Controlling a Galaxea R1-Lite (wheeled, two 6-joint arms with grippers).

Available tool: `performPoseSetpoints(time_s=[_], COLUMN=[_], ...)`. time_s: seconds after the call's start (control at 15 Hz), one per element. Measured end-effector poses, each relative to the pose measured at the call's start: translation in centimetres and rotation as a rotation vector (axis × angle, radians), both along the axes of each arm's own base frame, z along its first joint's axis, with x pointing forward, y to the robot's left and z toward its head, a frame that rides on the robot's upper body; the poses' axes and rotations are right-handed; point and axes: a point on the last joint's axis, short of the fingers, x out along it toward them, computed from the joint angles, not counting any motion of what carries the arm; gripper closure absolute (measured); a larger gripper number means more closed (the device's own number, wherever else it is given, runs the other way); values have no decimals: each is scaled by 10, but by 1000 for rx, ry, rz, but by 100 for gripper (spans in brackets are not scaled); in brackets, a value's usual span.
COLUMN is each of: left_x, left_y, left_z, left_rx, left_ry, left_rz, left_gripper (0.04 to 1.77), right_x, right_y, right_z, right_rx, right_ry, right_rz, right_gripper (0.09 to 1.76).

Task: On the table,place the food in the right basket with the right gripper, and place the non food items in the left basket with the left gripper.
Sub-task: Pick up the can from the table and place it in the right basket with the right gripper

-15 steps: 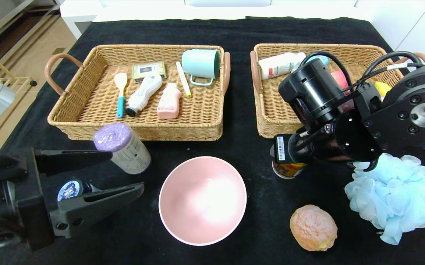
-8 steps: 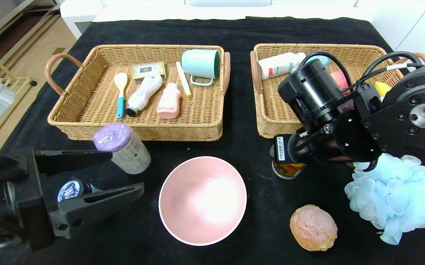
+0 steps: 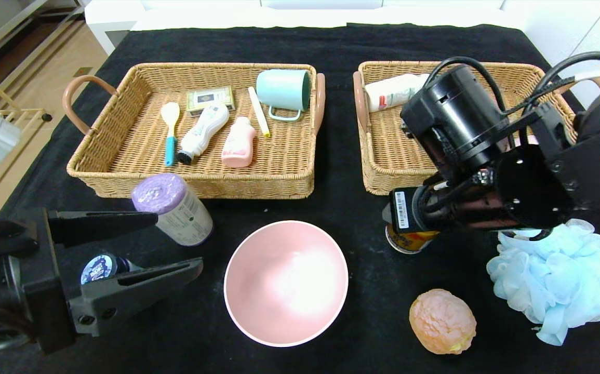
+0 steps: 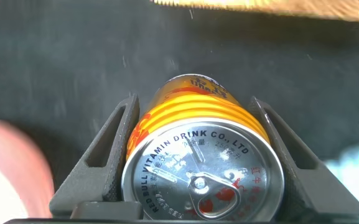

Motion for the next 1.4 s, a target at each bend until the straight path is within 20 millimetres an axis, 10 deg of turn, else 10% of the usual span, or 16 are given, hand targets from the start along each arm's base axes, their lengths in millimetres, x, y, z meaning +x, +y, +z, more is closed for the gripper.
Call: performPoseSetpoints(time_s=[0.67,1.4], left_x=[0,0], left_y=[0,0], left_z=[-1,-1], left_rx=[2,2], left_ry=[3,2], left_rz=[0,0], left_gripper=[9,9], right_x=[-8,59], right_y=[-30,-50], right_z=[79,76], right_rx=[70,52], right_ry=[-219,-378], right_rz=[27,-96], right_gripper=[62,62])
